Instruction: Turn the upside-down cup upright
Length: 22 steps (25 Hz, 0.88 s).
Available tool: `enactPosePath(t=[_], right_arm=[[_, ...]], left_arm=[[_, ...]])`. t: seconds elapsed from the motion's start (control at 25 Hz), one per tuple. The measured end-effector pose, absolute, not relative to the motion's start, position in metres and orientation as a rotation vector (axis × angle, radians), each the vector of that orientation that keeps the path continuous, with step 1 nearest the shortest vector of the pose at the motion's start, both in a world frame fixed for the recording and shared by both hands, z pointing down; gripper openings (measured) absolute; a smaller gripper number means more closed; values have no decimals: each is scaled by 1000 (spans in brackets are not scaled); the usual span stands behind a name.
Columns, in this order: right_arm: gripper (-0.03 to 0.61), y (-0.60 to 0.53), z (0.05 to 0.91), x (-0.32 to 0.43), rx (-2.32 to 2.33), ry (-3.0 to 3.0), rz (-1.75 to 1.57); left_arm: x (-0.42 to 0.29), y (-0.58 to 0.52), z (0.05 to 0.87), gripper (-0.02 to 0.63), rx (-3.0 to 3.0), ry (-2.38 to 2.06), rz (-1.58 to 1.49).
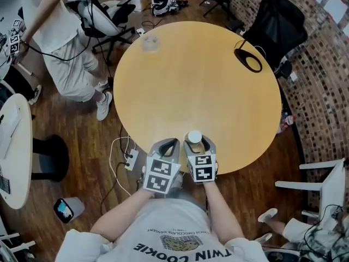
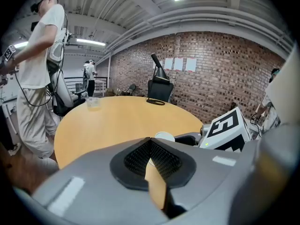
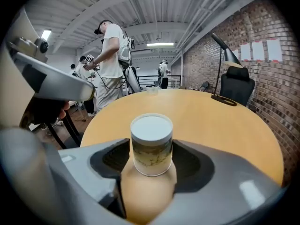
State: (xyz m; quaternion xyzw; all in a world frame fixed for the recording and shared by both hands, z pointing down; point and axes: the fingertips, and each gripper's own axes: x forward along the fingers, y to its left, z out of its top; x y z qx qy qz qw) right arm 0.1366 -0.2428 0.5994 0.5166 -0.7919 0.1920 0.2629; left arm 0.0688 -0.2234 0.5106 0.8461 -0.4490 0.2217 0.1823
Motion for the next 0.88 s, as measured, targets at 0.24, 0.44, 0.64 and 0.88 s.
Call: enactPosePath(t=[0.24, 0.44, 0.64, 0.88], right_arm=[[267, -246, 599, 140, 1370, -2131, 470], [265, -242, 590, 139, 1191, -2082, 274], [264, -236, 582, 149, 923, -1930, 4], [264, -223, 606, 169, 467, -1507, -430]], left_arm=[[65, -226, 512, 3, 2378, -1265, 616], [62, -226, 514, 3, 2386, -1248, 601], [63, -225, 516, 3, 2391, -1221, 575], [55, -229, 521, 3, 2374, -1223, 525]])
